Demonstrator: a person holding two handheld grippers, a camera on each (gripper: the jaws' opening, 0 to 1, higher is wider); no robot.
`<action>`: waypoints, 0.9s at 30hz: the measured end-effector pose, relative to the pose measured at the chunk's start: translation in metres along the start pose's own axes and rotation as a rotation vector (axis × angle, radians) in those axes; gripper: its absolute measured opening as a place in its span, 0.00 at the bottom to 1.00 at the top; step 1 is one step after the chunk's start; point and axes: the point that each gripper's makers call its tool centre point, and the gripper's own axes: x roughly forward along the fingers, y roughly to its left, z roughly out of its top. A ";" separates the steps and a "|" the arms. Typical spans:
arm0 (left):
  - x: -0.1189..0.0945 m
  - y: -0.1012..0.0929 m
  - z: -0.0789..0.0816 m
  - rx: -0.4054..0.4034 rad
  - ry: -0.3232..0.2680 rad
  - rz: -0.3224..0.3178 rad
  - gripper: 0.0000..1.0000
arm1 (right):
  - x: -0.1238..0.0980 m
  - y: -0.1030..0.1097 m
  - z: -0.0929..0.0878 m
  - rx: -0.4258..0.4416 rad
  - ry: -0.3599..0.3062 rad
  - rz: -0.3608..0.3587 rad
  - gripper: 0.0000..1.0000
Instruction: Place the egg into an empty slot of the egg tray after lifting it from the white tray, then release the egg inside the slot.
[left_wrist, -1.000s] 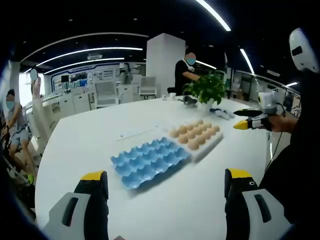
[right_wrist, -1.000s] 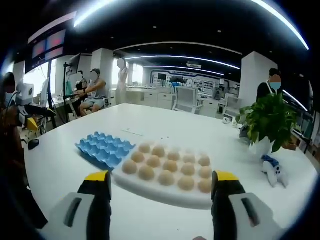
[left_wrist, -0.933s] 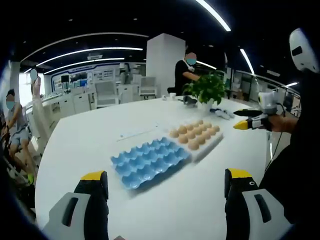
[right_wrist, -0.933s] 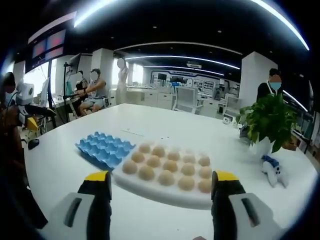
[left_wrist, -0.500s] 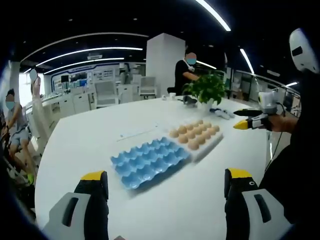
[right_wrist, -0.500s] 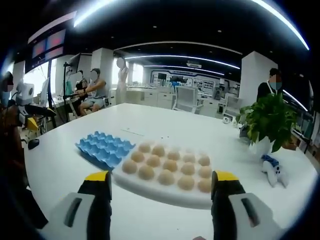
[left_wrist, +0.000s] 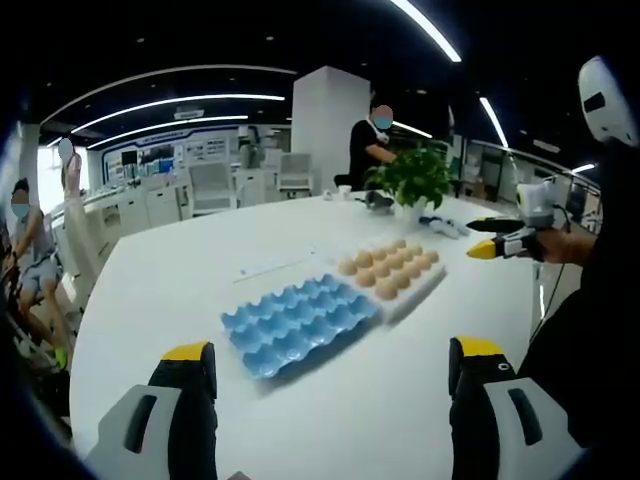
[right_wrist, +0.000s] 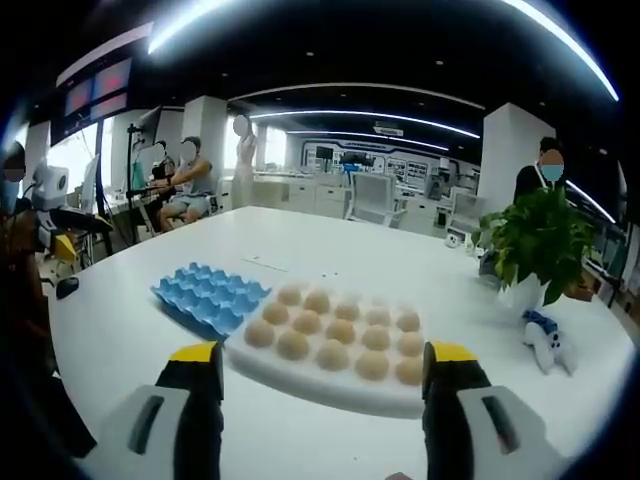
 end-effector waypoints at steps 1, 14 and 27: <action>0.000 0.000 0.000 0.001 0.000 -0.001 0.98 | 0.000 0.000 0.000 0.001 0.000 0.000 0.84; 0.000 -0.001 0.000 0.002 -0.002 -0.001 0.98 | 0.000 0.000 0.000 0.001 -0.001 0.000 0.84; -0.001 0.001 0.001 0.002 -0.005 0.002 0.98 | 0.000 -0.001 0.002 0.004 -0.006 -0.002 0.84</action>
